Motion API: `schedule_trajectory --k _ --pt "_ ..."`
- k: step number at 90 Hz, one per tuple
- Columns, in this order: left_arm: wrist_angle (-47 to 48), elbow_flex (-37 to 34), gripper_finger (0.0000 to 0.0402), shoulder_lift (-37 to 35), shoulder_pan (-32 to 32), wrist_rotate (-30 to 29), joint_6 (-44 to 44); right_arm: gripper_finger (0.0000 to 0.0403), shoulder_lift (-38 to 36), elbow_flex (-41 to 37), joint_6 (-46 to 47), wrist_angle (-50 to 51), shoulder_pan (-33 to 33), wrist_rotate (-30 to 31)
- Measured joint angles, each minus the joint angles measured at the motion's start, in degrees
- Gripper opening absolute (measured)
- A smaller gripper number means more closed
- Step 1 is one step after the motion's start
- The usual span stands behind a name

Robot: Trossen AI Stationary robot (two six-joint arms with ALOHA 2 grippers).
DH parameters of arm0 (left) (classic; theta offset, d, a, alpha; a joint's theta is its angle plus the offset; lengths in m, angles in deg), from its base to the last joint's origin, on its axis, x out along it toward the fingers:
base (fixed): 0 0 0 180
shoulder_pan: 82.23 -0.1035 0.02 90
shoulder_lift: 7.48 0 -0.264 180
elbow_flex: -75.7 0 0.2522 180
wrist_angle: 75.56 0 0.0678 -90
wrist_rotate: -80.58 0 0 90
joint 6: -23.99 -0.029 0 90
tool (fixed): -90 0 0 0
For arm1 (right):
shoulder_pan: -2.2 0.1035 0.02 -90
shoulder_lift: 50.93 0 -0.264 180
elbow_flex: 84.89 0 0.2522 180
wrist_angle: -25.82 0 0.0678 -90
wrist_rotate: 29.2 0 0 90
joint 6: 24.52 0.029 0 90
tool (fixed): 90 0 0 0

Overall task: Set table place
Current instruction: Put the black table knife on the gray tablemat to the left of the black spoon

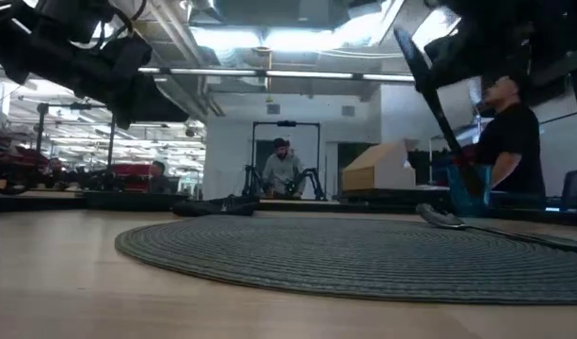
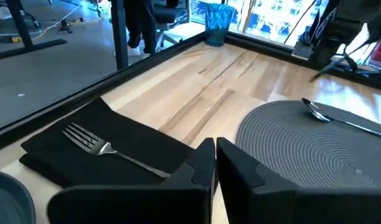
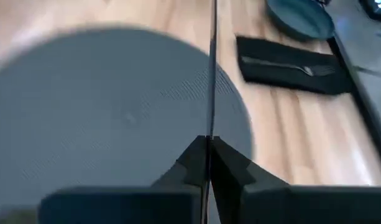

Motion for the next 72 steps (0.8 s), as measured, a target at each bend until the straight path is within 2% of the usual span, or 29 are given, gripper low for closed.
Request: schedule_trajectory --k 22,33,42,58,72 --pt "1.2 0.0 0.0000 0.0 0.0 -0.5 0.1 0.0000 -1.0 0.1 13.9 -10.9 3.1 -3.5" --pt "1.2 0.0 0.0000 0.0 0.0 -0.6 0.0 0.0000 -0.5 0.2 21.4 -13.3 4.8 -5.1" --pt "1.2 0.0 0.0000 0.0 0.0 -0.6 0.0 0.0000 0.8 0.0 25.2 -14.5 6.1 -5.0" --pt "1.1 0.0 0.0000 0.0 0.0 -0.6 0.1 0.0000 4.7 -3.2 29.5 -22.5 8.0 -4.6" --pt "1.1 0.0 0.0000 0.0 0.0 -0.6 0.3 0.0000 9.2 -7.5 35.0 -34.8 9.5 -3.5"
